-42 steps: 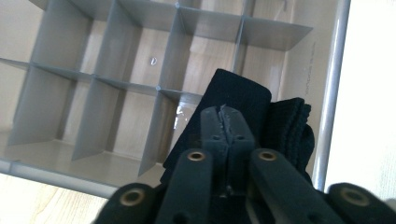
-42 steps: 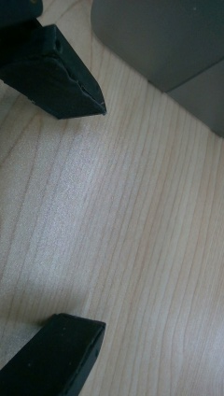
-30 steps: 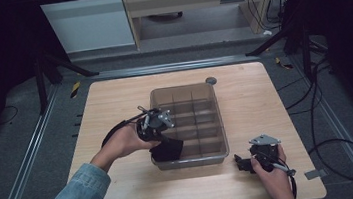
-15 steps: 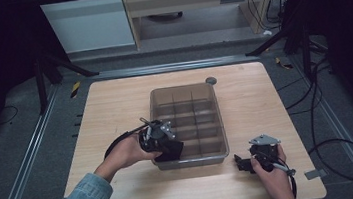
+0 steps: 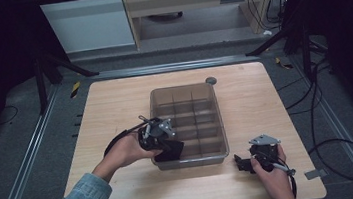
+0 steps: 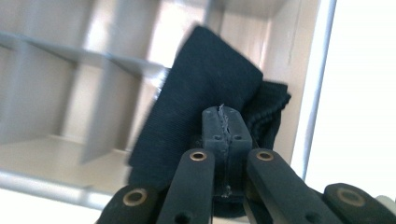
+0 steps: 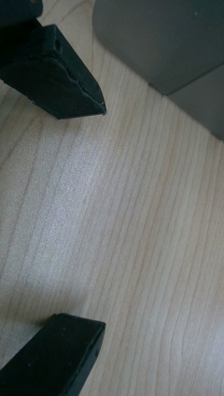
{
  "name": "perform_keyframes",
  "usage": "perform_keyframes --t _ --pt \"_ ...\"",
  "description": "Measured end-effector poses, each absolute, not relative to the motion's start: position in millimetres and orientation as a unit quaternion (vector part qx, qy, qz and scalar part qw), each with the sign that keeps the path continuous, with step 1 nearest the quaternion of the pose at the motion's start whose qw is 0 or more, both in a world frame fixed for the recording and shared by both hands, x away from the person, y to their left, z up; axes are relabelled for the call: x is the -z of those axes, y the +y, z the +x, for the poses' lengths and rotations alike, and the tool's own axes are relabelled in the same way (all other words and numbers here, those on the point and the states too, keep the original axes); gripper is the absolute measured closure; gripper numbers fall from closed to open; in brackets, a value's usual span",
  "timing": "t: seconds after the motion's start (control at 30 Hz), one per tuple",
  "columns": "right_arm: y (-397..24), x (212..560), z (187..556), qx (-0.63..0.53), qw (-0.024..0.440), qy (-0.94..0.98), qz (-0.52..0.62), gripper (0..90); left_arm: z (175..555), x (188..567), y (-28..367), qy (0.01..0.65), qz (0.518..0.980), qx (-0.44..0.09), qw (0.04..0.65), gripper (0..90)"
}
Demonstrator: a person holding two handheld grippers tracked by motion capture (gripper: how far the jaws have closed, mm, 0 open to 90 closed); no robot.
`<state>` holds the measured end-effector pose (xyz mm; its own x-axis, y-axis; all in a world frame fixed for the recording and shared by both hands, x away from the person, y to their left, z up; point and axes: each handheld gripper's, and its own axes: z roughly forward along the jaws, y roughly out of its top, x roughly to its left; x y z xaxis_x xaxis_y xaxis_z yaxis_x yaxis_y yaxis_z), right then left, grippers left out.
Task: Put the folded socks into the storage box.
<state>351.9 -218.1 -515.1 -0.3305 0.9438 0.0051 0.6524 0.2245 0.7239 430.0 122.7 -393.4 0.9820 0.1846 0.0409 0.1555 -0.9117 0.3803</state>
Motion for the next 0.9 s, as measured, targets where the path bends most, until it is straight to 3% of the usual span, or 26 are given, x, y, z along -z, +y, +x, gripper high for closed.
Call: perform_keyframes --t 0.07,0.3,0.9 --pt "-218.1 515.1 351.9 -0.323 0.226 0.749 0.533 0.3 434.5 388.1 123.7 0.087 0.976 -0.058 0.19 90.0" --pt "-218.2 515.2 351.9 -0.322 0.226 0.75 0.532 0.4 446.0 395.4 126.2 0.102 0.976 -0.054 0.187 90.0" --pt "-218.2 515.2 351.9 -0.323 0.226 0.749 0.532 0.4 424.1 419.5 122.4 0.104 0.976 -0.041 0.185 90.0"
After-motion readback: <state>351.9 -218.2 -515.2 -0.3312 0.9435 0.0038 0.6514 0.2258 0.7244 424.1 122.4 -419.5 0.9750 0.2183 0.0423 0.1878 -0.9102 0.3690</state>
